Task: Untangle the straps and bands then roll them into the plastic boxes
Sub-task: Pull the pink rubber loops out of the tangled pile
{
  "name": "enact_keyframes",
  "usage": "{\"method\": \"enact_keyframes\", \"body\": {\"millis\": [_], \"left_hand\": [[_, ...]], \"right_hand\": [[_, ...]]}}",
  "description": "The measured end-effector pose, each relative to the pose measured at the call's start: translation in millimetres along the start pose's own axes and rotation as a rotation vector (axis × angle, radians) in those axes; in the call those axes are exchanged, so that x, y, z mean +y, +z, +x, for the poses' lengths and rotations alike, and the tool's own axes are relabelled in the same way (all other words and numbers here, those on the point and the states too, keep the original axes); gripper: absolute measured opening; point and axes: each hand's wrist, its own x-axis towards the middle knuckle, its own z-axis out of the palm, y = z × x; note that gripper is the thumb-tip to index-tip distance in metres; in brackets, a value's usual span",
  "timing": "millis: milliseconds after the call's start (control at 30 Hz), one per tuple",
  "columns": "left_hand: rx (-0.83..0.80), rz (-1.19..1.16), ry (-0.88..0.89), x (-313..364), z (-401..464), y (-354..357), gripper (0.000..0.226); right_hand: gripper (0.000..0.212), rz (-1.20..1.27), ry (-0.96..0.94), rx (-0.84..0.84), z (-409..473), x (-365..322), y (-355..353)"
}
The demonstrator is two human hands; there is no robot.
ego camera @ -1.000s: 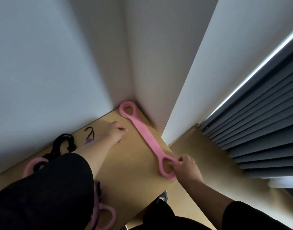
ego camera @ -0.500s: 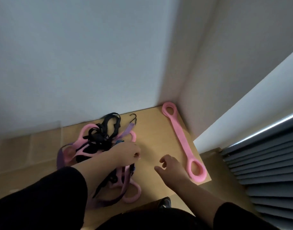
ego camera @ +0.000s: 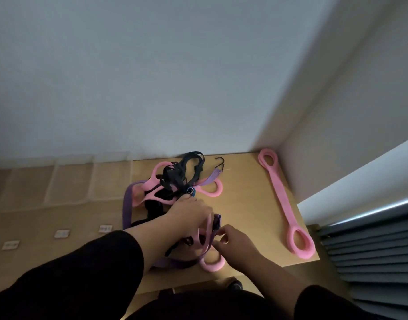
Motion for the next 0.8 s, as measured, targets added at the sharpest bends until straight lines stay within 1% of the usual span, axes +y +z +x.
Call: {"method": "enact_keyframes", "body": {"millis": [33,67,133,233,300,367,500,633,733,800], "left_hand": [[0.029,0.019,0.000,1,1,2,0.062],[0.063,0.042,-0.004,2,4,4,0.059],[0.113,0.088,-0.010,5,8,8,0.045],[0.072,0.122,-0.022,9,15,8,0.034],[0.036,0.150,-0.041,11,19,7,0.030],[0.033,0.136,-0.053,11,21,7,0.028],[0.129,0.013,-0.043,8,24,-7,0.024],[0.187,-0.293,-0.098,10,10,-42,0.032],[0.368,-0.539,-0.136,9,-5,-63,0.028],[0.467,-0.636,-0.133,10,-11,-79,0.028]], "right_hand": [[0.033,0.002,0.007,-0.002,-3,1,2],[0.034,0.009,0.015,-0.001,-5,2,3],[0.035,0.031,0.031,0.003,-11,7,6],[0.036,0.049,0.051,0.003,-17,15,8],[0.036,0.059,0.068,0.013,-20,20,7],[0.035,0.080,0.088,0.034,-21,25,6],[0.034,0.121,0.105,0.101,-20,29,0],[0.037,0.138,0.066,0.204,-19,23,-12],[0.042,0.187,0.026,0.289,-20,16,-23],[0.045,0.200,-0.009,0.332,-21,9,-31]]}}
